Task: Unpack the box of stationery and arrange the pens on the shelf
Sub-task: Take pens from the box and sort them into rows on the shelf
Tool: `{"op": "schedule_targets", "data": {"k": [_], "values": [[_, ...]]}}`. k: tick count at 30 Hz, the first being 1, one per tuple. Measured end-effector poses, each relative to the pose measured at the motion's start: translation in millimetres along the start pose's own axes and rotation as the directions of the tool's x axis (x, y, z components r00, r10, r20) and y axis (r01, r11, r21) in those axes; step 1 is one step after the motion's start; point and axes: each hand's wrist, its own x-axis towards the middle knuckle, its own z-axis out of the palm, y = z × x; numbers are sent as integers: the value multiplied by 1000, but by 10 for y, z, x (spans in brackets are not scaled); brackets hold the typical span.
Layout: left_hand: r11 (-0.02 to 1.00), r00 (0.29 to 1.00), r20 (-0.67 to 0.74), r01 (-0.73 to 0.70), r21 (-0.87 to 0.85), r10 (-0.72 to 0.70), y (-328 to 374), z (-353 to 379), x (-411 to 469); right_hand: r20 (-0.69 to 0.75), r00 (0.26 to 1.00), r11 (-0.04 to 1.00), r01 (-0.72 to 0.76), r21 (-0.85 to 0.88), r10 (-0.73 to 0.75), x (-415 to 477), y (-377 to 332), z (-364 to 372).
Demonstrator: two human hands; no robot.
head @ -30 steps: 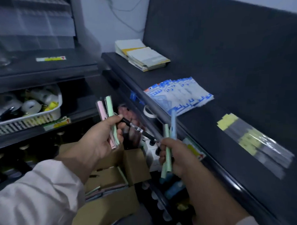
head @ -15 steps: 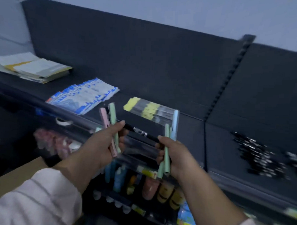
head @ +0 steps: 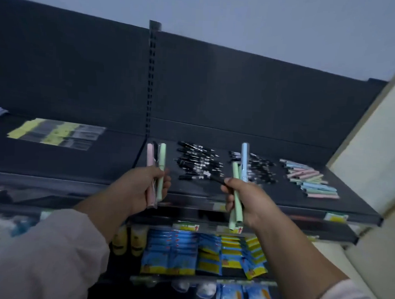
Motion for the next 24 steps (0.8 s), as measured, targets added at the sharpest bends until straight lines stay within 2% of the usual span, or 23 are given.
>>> {"op": "schedule_targets", "data": {"k": [4,8,13,20,24], "values": [[995,999,31,26,93,-29,-149,399,86,-73,997,998,1,-65,-6,53,-163,-538],[987,998,63,9,160,-20,-162,609,213,-114,993,984,4,-176,-25,291,-259,-774],[975,992,90,71,210,-92,-120,682,508,-90,996,952,-12,-306,-16,716,-295,-728],[979,986,101,111,173,-130,39,679,1141,-35,996,889,-92,-449,86,1305,-273,-434],[983,985,92,132,129,-145,113,763,1471,-28,998,843,-69,-534,63,1541,-340,-390]]}}
